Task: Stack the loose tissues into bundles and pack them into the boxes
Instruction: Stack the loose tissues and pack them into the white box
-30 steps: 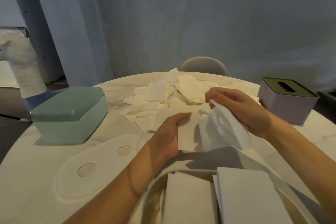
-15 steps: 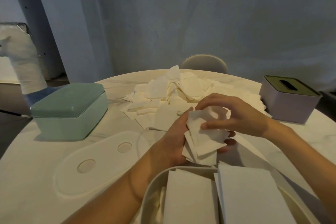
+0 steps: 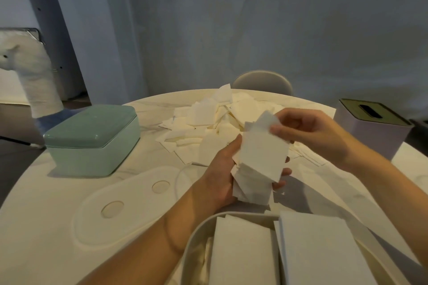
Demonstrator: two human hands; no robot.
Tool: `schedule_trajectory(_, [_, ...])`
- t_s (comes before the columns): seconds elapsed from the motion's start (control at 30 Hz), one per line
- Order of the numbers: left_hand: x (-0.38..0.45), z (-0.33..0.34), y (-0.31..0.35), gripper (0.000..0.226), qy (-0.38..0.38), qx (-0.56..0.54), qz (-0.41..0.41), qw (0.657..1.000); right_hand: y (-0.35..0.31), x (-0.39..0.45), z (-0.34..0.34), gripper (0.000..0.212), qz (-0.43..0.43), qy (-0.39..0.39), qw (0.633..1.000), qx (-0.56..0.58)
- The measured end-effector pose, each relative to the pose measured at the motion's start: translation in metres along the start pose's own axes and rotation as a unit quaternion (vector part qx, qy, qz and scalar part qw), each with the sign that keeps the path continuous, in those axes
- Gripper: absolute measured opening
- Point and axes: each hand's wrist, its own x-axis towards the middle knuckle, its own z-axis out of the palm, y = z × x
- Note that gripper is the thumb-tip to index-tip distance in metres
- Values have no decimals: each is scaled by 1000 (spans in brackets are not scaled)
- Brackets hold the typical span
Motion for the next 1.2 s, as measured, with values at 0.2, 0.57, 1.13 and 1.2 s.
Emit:
schedule_trajectory(0.2, [-3, 6, 6, 62, -1, 42, 36, 998, 19, 6, 19, 37, -20, 93, 981, -167])
schedule_trajectory(0.57, [16, 7, 5, 40, 57, -39, 147, 987, 30, 6, 21, 30, -43, 112, 980, -162])
schedule_trajectory(1.13, [4, -6, 4, 57, 107, 47, 15, 993, 25, 4, 28, 57, -19, 64, 981, -184])
schedule_trajectory(1.2, [1, -2, 3, 50, 104, 58, 3, 993, 27, 3, 31, 59, -8, 54, 981, -184])
